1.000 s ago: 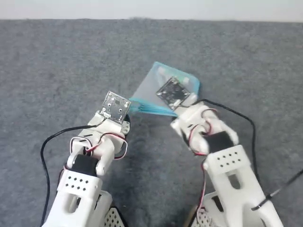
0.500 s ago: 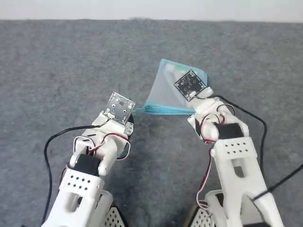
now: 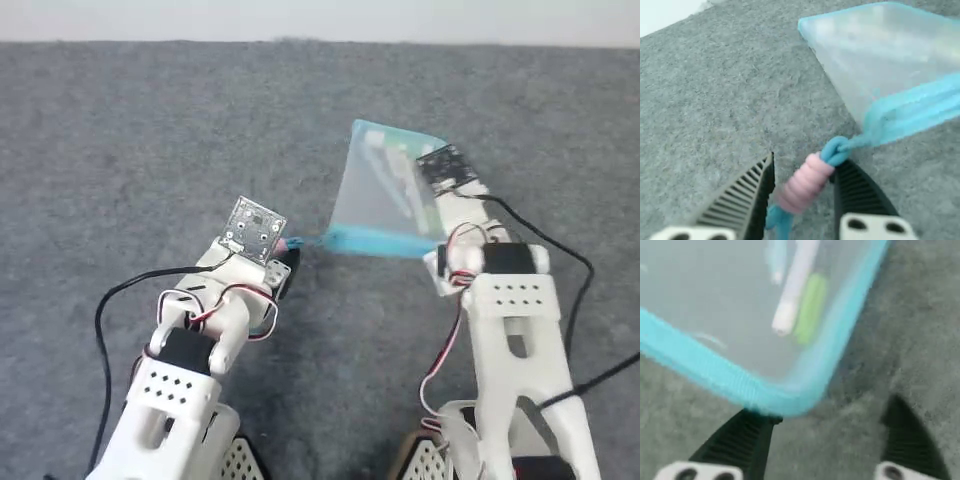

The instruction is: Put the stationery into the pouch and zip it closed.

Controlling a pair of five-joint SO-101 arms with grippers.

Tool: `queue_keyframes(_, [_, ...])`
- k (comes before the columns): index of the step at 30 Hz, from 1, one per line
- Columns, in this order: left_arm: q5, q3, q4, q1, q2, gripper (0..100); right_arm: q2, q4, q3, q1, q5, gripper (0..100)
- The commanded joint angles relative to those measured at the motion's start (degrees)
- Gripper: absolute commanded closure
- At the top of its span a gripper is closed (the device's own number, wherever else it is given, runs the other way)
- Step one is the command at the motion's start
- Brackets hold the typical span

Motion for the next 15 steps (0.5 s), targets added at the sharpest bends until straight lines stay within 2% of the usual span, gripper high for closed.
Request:
queue_keyframes(1, [1.0,-1.1,-1.8,0.5,-0.3,82,-0.1,3.9,-3.3,-3.5,-1.0,61.1])
queue_keyframes(7, [0.4,-1.0,0.3,1.1,0.2,82,-0.2,2.8,-3.3,-7.4,-5.8,61.1])
queue_keyframes(12, [-4.0,0.2,6.1,6.7,0.2,83,-0.2,1.5,-3.3,-7.3,-6.0,61.4])
queue_keyframes(15, [-6.8,1.9,6.5,8.7,-0.3,87,-0.2,1.9,-3.2,-7.5,-5.8,69.1])
